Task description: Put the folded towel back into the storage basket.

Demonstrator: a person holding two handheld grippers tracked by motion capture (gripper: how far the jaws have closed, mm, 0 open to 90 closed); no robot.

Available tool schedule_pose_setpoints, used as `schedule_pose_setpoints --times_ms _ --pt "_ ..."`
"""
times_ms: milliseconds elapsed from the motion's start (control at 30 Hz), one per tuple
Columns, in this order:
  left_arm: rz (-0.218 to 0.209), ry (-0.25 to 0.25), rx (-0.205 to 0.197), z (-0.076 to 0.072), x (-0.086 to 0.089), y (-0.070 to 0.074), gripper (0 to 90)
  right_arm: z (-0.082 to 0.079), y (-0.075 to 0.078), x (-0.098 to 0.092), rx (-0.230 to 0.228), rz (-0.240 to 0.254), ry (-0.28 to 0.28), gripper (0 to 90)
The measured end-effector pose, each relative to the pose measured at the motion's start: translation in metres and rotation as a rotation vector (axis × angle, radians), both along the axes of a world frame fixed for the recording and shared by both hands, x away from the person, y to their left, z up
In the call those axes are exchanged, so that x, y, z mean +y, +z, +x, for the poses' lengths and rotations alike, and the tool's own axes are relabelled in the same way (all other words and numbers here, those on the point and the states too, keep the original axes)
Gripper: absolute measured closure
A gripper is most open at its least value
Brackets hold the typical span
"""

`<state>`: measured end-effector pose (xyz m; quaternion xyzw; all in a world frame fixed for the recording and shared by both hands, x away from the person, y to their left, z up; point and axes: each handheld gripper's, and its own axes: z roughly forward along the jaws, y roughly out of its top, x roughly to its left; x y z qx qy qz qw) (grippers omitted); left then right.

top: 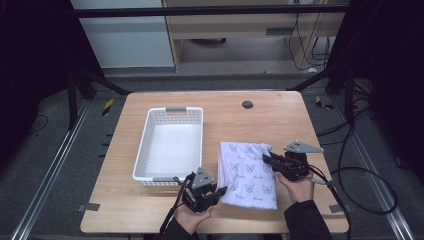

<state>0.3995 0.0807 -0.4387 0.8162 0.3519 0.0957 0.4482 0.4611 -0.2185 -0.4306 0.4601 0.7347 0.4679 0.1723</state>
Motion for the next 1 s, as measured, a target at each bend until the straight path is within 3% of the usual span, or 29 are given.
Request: schedule_pose_setpoints --times_ms 500,1000 --pt "-0.012 0.001 -0.077 -0.002 0.006 0.028 75.7 -0.001 0.024 0.006 -0.08 0.01 -0.007 76.7" --pt "-0.053 0.03 -0.153 0.004 0.025 0.067 75.7 0.002 0.069 0.021 -0.184 0.017 -0.01 76.7"
